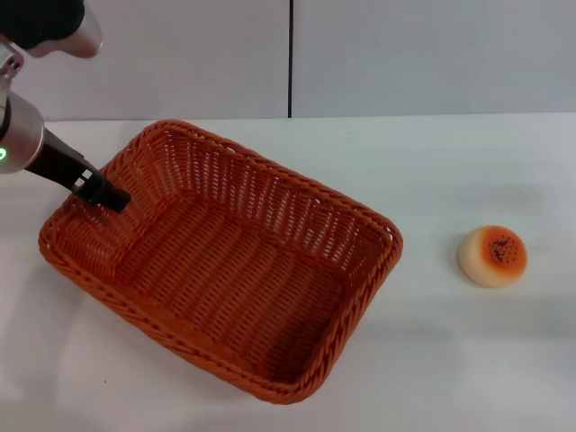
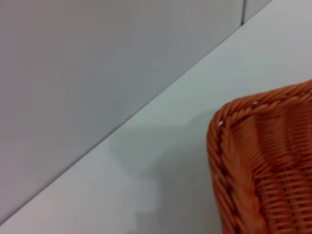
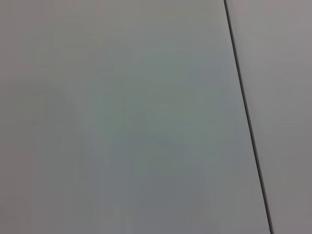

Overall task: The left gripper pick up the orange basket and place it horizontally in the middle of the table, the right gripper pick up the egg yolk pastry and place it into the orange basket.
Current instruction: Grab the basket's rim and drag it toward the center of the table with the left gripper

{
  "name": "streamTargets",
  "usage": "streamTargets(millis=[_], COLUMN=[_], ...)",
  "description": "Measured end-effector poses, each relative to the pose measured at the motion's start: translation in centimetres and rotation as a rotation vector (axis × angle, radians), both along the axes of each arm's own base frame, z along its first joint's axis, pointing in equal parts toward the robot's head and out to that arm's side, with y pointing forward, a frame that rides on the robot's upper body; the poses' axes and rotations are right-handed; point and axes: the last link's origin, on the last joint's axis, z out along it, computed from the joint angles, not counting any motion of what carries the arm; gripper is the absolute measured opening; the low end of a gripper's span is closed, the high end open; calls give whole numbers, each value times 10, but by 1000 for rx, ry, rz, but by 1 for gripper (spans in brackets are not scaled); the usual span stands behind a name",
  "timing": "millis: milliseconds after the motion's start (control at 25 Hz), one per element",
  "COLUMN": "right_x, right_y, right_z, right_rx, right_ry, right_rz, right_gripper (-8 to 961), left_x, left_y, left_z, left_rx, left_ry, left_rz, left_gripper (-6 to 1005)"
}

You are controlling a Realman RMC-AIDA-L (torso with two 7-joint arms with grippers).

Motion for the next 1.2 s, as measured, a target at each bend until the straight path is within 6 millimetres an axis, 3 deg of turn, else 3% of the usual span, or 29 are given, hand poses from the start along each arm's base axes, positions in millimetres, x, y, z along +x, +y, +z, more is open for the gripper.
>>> streamTargets(millis=[280,840,1200], right_x=[0,1,1], right_y=[0,-2,-3], right_z=[0,-2,-4], right_rx=[7,7,3], right_ry=[-19,-18,-10], right_rz=[-2,-13,-16], right_gripper=[392,391,391], left_x=[-14,-13,-12], left_y=[4,5,4], left_z=[-13,-17,-15], left_rx=[-40,-71,-82], left_ry=[26,43,33], left_rz=[34,57,108], left_gripper=[684,654,438])
